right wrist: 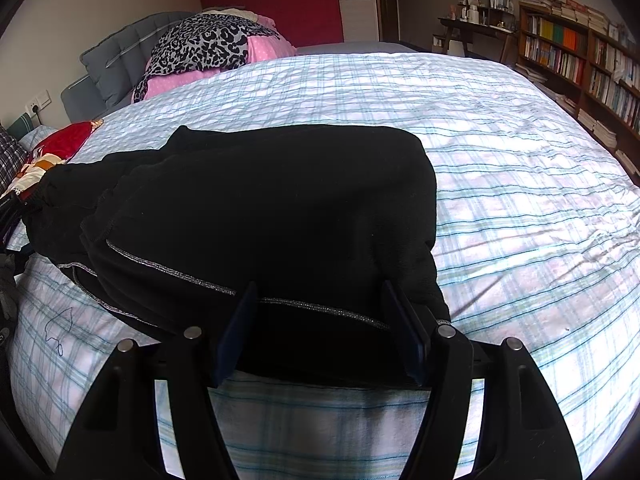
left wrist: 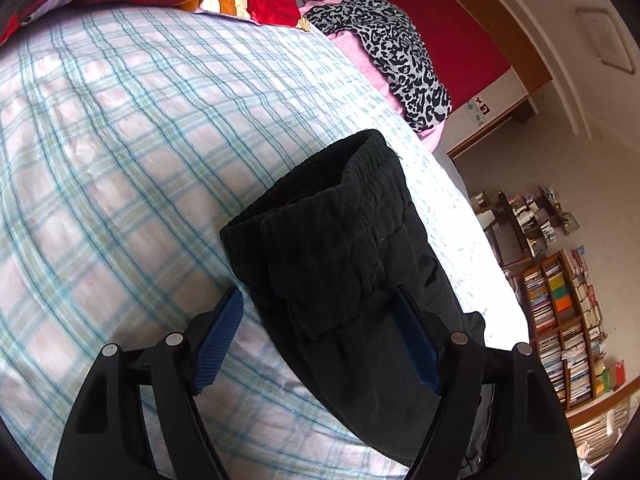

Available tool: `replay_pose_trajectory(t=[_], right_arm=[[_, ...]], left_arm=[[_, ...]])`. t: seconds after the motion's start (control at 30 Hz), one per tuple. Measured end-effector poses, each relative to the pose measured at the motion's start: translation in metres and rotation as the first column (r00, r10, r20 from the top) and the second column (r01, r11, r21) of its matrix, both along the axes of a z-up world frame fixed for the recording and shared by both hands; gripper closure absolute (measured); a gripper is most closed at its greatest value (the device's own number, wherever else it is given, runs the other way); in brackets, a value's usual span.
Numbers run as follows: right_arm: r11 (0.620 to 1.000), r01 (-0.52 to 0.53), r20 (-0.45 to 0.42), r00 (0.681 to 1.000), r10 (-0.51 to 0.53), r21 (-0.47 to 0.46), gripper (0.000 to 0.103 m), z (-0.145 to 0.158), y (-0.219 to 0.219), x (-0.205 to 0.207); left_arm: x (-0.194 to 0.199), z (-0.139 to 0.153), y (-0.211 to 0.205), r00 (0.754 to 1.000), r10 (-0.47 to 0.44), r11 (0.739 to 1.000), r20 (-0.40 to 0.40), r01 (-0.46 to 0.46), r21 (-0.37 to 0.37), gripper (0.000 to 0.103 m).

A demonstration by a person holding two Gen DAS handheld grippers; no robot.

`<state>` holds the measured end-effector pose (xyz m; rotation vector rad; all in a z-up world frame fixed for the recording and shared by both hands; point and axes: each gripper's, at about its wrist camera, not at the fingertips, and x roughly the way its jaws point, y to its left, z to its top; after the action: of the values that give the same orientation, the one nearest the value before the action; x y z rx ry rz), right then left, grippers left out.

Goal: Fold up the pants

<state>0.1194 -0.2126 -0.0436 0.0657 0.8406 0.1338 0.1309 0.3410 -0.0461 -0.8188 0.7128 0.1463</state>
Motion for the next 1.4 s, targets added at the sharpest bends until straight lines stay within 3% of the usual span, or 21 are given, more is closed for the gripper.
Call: replay_pose_trajectory(t=[0.23,0.33,0.43,0.5,0.67,0.9,1.1,1.27,1.4], right_arm=[[1.0,-0.001,0.003,1.0,0.001,0.004,0.036,0.001,-0.001,-0.001],[1.0,0.0,0.006,1.0,0.0,0.005,0.036,0.001,-0.001,0.0],[1.0,0.0,0.009,1.0,0.0,0.007,0.036,0.001,-0.002,0.0],[1.0,0.0,0.009,1.0,0.0,0.006,0.036,0.0,-0.001,0.0],[1.0,0.0,0.011,1.0,0.0,0.013,0.036,0.0,-0.002,0.0],[0.999,-0.003,0.016,1.0,0.002,0.039,0.036,0.0,-0.004,-0.001],[0.997,-0.01,0.021,1.0,0.008,0.075,0.035,-0.001,-0.009,-0.002],[0.994,-0.015,0.027,1.0,0.012,0.108,0.035,-0.001,-0.013,-0.003],[0.991,-0.019,0.03,0.999,0.015,0.134,0.035,0.0,-0.016,-0.003]], left_arm=[[0.022,-0.001,0.006,1.0,0.01,1.0,-0.03,-0.01,-0.004,0.03],[0.023,-0.003,0.007,0.999,0.027,1.0,-0.044,-0.027,0.011,0.054],[0.019,-0.002,0.01,1.0,0.025,1.0,-0.013,-0.025,-0.008,0.071],[0.016,0.006,0.005,1.0,0.026,0.999,0.011,-0.026,0.02,0.077],[0.01,0.035,-0.021,0.997,-0.012,0.987,0.071,0.001,0.161,0.079],[0.008,0.083,-0.065,0.983,-0.082,0.963,0.165,0.035,0.269,0.079],[0.006,0.121,-0.126,0.959,-0.171,0.931,0.226,0.082,0.355,0.079],[0.008,0.142,-0.195,0.928,-0.277,0.885,0.25,0.146,0.441,0.079],[0.013,0.144,-0.258,0.902,-0.362,0.834,0.237,0.2,0.514,0.079]])
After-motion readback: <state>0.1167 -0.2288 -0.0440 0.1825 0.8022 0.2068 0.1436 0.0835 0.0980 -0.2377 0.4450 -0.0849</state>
